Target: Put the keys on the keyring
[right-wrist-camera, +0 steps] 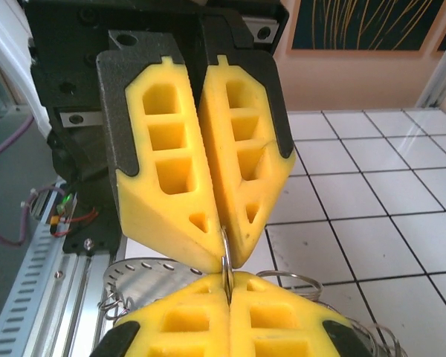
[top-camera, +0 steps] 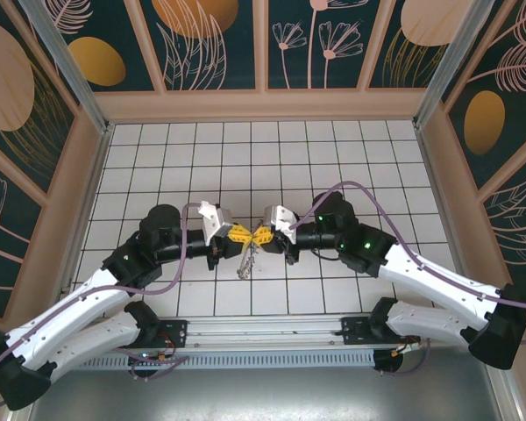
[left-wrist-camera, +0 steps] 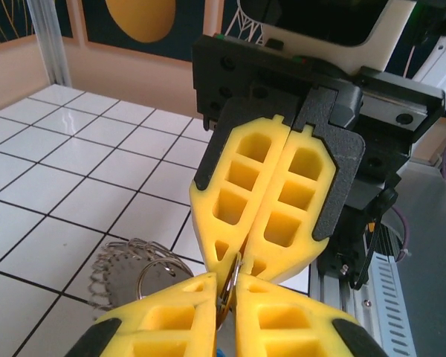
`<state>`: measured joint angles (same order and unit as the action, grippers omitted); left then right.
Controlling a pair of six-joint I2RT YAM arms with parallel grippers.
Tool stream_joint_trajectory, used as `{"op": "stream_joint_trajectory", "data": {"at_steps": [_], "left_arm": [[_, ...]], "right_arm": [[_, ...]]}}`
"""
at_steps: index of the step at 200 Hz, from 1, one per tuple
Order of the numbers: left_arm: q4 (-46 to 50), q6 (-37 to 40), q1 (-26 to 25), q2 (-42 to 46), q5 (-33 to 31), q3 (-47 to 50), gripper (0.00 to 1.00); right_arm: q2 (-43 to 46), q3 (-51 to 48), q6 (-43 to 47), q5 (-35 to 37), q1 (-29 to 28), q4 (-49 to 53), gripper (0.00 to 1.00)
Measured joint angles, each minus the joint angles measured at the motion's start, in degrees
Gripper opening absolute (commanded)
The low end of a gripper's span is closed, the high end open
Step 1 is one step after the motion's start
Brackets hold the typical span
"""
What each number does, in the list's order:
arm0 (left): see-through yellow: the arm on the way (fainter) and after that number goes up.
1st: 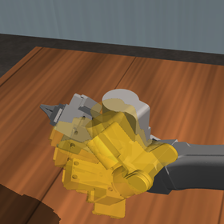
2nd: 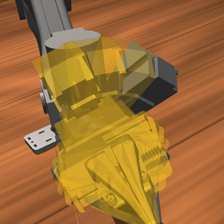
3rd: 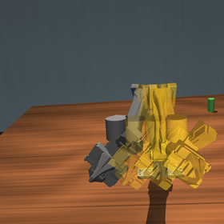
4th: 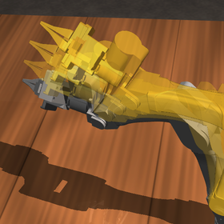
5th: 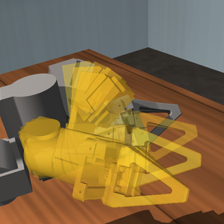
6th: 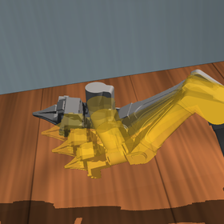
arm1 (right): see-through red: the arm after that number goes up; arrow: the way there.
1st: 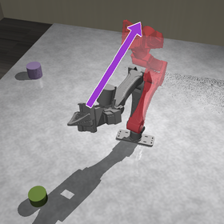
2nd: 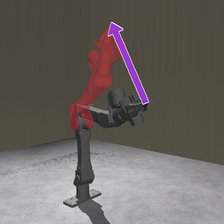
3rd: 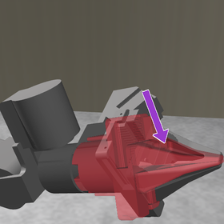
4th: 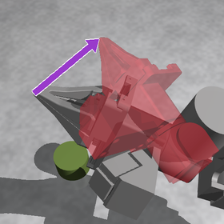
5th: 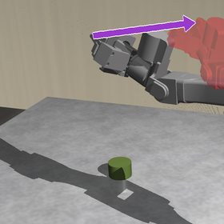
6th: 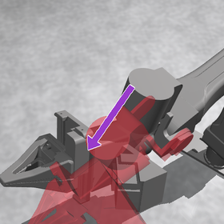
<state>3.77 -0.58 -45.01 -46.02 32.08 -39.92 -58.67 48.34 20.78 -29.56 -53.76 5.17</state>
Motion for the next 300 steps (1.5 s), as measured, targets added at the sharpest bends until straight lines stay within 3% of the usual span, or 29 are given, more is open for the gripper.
{"op": "stream_joint_trajectory", "data": {"at_steps": [5, 69, 98, 118, 158, 175, 195, 218, 235, 247, 281, 300], "left_arm": [[0.57, 0.04, 0.00, -0.02, -0.02, -0.17, 0.00], [0.44, 0.68, 0.00, 1.18, 0.39, 0.48, 0.00], [-9.07, -3.65, -0.07, 4.74, 0.52, 6.19, 0.00], [-17.42, -7.41, -0.11, 6.45, 1.22, 10.75, 0.00], [-29.22, -12.87, -0.09, 6.14, 2.05, 15.17, 0.00], [-31.58, -13.79, 0.02, 5.90, 2.21, 15.52, 0.00], [-33.11, -14.38, 0.13, 5.86, 2.47, 15.63, 0.00], [-31.15, -13.75, 0.13, 5.84, 2.14, 14.88, 0.00], [-25.53, -11.85, 0.11, 5.73, 1.29, 12.41, 0.17], [-21.46, -10.27, 0.11, 5.38, 0.39, 10.36, 0.21], [-8.81, -5.95, 0.11, 2.93, -0.85, 3.41, 0.18], [-3.82, -4.24, 0.11, 1.62, -0.74, 1.18, 0.06]], "right_arm": [[-0.46, 0.92, 0.39, 0.11, -0.07, 1.51, 0.00], [-1.33, 4.11, 1.84, 0.59, -0.79, 6.82, 0.00], [-0.92, 3.80, 0.85, 0.13, -1.22, 4.68, 0.19], [-0.15, 2.86, -0.13, -0.04, -1.22, 2.23, 0.21], [0.85, 1.99, -0.70, -0.57, -1.27, -0.24, 0.12], [1.31, 1.90, -1.53, -0.87, -1.27, -0.92, 0.00], [1.64, 1.84, -1.57, -1.36, -1.27, -1.95, 0.00], [1.64, 1.86, -1.51, -1.07, -1.27, -1.73, 0.00], [1.22, 2.75, -0.68, 0.09, -1.25, 0.04, 0.00], [-0.02, 4.92, 0.46, 0.85, -1.27, 2.75, 0.00], [-3.13, 10.36, 2.97, 2.99, -1.20, 10.29, 0.00], [-4.35, 12.50, 4.13, 4.15, -1.55, 14.84, 0.00]]}}
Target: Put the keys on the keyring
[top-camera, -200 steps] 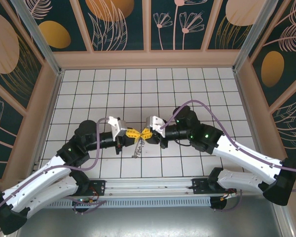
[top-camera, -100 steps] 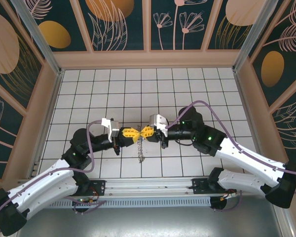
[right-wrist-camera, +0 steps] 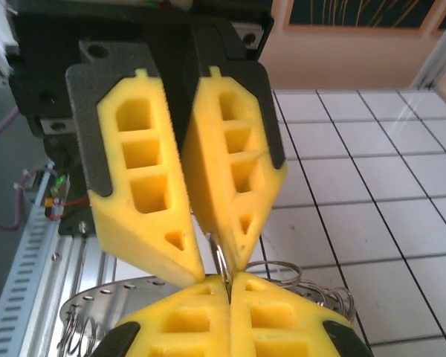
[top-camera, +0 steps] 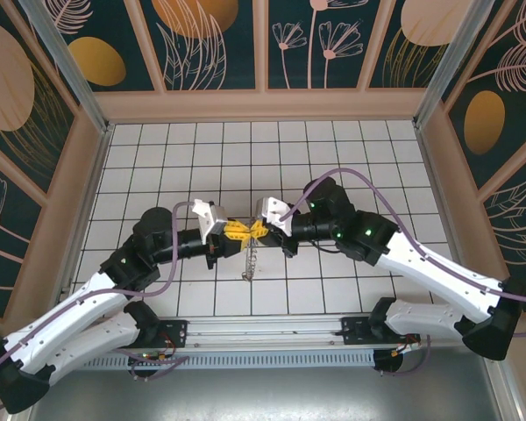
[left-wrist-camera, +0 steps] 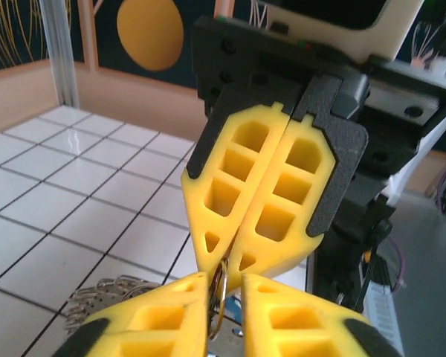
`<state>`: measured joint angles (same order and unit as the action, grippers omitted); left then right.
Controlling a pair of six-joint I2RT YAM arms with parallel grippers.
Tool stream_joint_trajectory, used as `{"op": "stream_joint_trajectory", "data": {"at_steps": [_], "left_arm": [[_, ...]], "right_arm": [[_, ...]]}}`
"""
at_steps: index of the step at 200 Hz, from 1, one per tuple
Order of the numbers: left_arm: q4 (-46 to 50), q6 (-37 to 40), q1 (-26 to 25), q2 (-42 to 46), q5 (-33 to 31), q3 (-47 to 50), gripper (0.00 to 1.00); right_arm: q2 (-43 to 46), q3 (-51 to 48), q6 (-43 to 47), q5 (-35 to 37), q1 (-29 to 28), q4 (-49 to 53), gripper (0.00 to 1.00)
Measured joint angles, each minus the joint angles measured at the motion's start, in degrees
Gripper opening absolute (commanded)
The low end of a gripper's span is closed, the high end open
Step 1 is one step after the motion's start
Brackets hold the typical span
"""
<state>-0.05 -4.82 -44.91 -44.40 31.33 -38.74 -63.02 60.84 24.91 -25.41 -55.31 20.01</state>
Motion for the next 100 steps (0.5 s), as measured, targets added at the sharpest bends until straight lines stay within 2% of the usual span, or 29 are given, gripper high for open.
{"op": "stream_joint_trajectory", "data": {"at_steps": [11, 47, 77, 100], "left_arm": [[2.10, 1.05, 0.00, -0.48, 0.37, -0.66, 0.00], [5.35, 2.03, -0.13, -0.63, 2.64, -0.94, 0.00], [4.48, 1.07, -0.24, 1.16, 3.15, 0.11, 0.00], [-0.57, -1.60, -0.28, 4.13, 3.32, 3.15, 0.00]], "right_arm": [[-0.83, 1.42, 0.55, 1.05, -0.55, 2.93, 0.00], [-2.64, 5.05, 2.16, 4.00, -3.23, 10.43, 0.00], [-2.58, 5.66, 2.23, 4.55, -4.28, 10.95, 0.00], [-1.33, 3.96, 0.87, 2.95, -4.55, 7.54, 0.15]]}}
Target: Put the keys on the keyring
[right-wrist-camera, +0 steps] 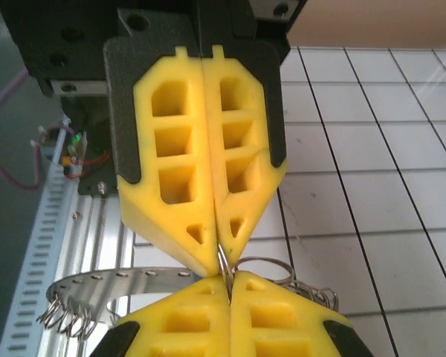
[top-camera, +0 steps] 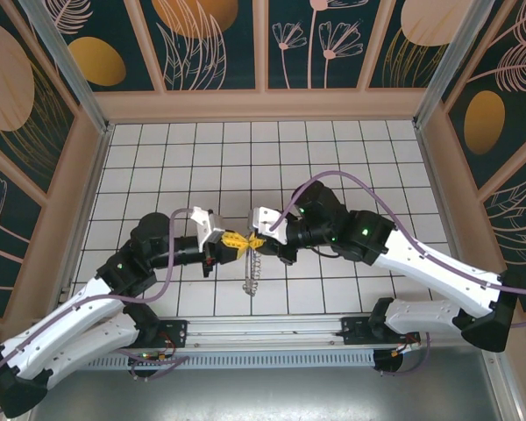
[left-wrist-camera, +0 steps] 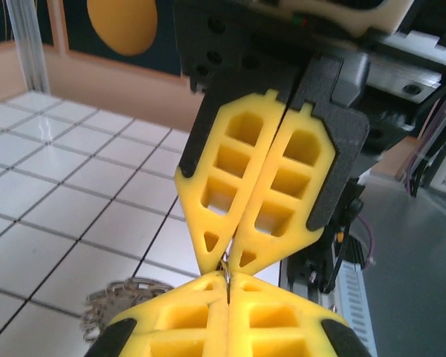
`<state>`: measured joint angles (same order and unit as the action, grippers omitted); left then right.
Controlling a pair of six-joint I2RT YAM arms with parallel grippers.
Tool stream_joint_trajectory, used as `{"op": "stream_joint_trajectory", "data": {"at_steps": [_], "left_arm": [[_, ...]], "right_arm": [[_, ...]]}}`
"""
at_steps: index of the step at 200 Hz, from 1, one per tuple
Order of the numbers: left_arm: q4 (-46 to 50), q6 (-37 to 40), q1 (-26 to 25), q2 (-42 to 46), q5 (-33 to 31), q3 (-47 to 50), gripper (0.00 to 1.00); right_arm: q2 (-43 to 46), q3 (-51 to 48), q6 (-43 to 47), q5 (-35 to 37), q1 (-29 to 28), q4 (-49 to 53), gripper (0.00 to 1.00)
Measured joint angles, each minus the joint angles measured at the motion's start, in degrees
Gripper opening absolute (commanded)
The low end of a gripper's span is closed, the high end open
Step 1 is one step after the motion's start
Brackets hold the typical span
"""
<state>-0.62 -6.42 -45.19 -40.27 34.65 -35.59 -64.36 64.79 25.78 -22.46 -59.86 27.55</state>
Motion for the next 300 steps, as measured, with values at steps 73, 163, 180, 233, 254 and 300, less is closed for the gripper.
{"op": "stream_joint_trajectory", "data": {"at_steps": [73, 163, 180, 233, 254, 300], "left_arm": [[-25.07, -9.84, -0.20, 0.31, 4.17, 7.32, 0.00], [-25.00, -8.87, -0.20, -1.73, 2.69, 5.25, 0.06], [-15.67, -4.98, -0.15, -1.77, 0.04, 1.33, 0.07], [5.49, 3.93, -0.15, -4.96, -5.25, -6.71, 0.00], [8.20, 4.68, -0.22, -5.60, -5.31, -6.25, 0.00], [-2.82, 0.22, -0.76, -0.39, -2.25, 0.55, 0.00]], "right_arm": [[6.84, -7.45, -6.38, -6.27, 1.55, -14.23, 0.18], [8.35, -9.09, -8.04, -5.95, 2.47, -17.68, 0.00], [6.43, -6.16, -6.43, -3.91, 2.78, -13.79, 0.00], [0.46, -0.22, -1.84, 2.10, 1.75, -2.95, 0.00], [-0.98, -0.04, -0.76, 4.52, 0.50, -0.11, 0.00], [3.32, -3.96, -1.33, 2.54, -0.96, -4.61, 0.08]]}}
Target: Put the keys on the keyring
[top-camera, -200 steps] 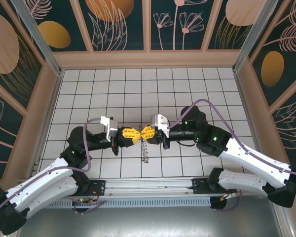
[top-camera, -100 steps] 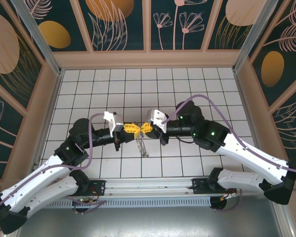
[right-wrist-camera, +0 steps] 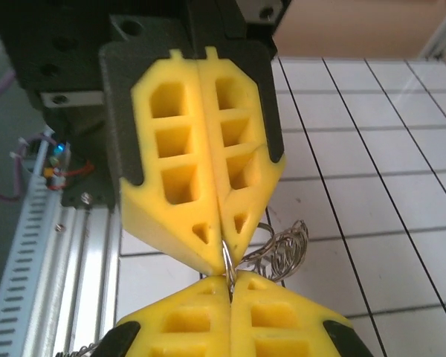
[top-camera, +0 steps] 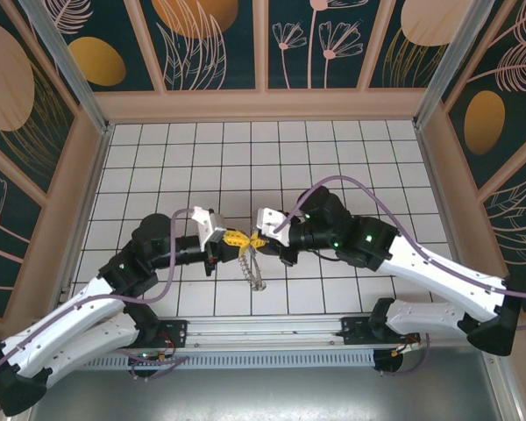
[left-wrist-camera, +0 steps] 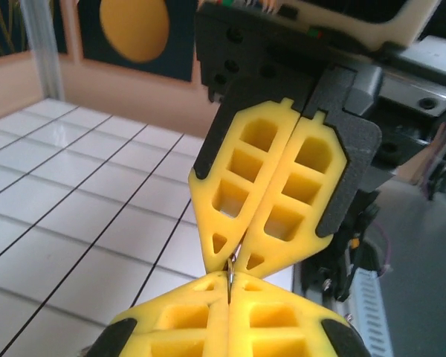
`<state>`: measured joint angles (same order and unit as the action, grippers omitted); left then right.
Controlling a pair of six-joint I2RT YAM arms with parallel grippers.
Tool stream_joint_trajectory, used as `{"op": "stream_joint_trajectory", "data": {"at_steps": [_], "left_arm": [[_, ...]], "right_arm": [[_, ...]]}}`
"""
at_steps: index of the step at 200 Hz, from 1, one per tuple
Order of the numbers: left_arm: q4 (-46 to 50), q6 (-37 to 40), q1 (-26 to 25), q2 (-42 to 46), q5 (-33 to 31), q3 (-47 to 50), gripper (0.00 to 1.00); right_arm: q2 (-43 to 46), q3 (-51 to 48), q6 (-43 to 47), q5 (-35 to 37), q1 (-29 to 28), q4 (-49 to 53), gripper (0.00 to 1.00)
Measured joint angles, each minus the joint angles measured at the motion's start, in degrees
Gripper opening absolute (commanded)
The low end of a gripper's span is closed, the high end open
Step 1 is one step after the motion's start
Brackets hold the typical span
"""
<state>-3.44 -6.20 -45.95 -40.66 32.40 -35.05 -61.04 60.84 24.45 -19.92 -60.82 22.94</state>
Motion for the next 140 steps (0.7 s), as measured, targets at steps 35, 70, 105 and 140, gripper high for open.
{"op": "stream_joint_trajectory", "data": {"at_steps": [35, 70, 105, 140], "left_arm": [[-12.28, -4.87, -0.07, 0.68, 3.93, 2.58, 0.00], [-21.88, -8.09, 0.09, -1.57, 7.56, 2.62, 0.00], [-32.98, -12.20, 0.20, -3.32, 9.05, 5.40, 0.00], [-38.75, -14.47, 0.22, -4.50, 8.31, 7.10, 0.00]], "right_arm": [[3.72, -2.73, -1.46, -3.91, 0.00, -6.86, 0.09], [6.78, -5.57, -3.04, -6.25, 0.33, -14.01, 0.10], [8.76, -9.73, -5.66, -9.51, 1.57, -22.08, 0.00], [8.48, -10.25, -6.03, -11.08, 2.93, -24.04, 0.00]]}}
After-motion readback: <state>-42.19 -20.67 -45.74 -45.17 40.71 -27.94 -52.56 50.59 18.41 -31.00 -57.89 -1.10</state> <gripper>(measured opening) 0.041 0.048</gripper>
